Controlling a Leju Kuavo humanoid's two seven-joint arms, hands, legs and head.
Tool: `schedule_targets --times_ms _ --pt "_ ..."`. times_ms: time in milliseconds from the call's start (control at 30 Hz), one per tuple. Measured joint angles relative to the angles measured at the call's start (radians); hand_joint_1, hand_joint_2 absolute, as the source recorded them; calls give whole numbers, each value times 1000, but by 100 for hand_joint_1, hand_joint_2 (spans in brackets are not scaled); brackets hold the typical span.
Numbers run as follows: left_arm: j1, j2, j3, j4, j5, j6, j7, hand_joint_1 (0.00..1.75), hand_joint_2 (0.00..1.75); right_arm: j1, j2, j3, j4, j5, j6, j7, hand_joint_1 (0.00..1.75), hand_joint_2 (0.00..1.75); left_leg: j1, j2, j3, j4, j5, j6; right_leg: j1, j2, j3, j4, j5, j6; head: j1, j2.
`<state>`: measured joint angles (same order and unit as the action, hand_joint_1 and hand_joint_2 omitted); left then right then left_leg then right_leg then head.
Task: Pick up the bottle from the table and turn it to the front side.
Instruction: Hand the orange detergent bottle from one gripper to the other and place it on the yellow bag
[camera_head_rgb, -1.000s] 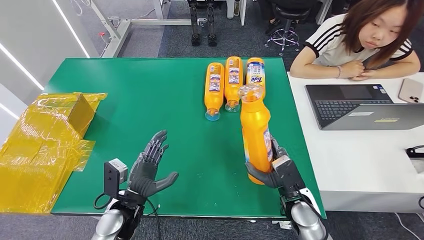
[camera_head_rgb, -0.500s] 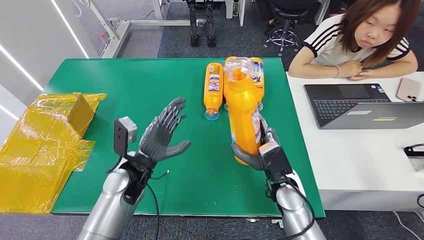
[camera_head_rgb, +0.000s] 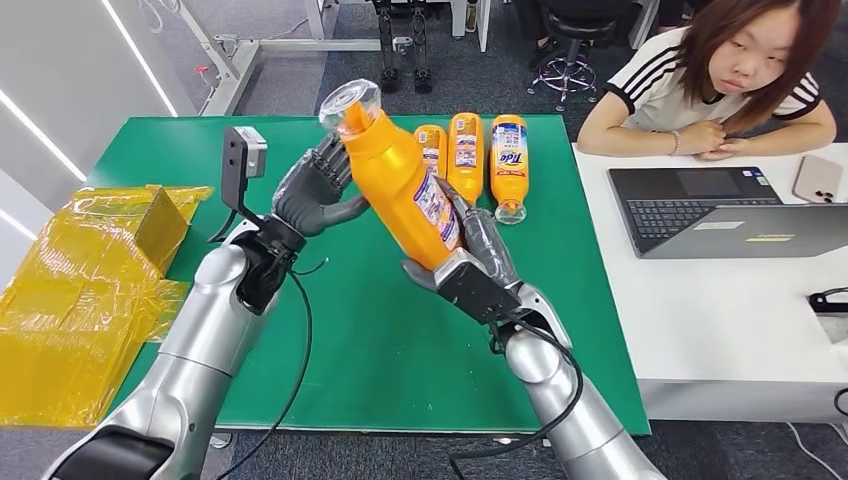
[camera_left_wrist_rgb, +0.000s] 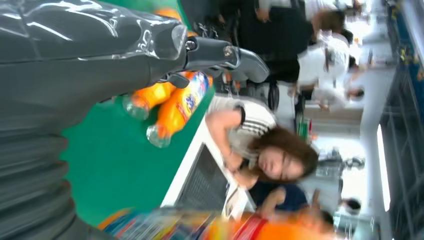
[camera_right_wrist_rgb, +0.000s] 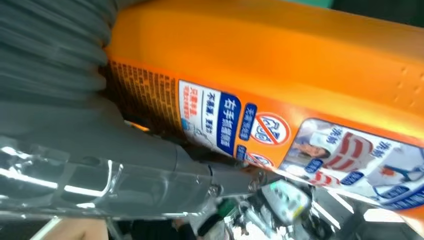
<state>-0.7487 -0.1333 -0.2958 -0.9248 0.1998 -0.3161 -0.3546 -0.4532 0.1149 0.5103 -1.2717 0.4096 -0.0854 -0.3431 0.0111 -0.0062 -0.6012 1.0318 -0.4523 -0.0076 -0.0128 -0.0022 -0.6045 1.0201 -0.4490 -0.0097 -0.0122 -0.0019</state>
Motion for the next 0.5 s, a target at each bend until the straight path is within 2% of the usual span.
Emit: schedule_targets --times_ms 233,500 --pt "-37 26 27 30 13 -18 -6 0 175 1 -17 2 40 -12 -10 -1 175 175 0 0 0 0 0 0 0 0 0 0 0 0 0 0" --pt "-37 49 42 29 35 -43 -7 0 175 -10 -36 -21 87 -9 -47 -12 175 175 0 0 0 0 0 0 0 0 0 0 0 0 0 0"
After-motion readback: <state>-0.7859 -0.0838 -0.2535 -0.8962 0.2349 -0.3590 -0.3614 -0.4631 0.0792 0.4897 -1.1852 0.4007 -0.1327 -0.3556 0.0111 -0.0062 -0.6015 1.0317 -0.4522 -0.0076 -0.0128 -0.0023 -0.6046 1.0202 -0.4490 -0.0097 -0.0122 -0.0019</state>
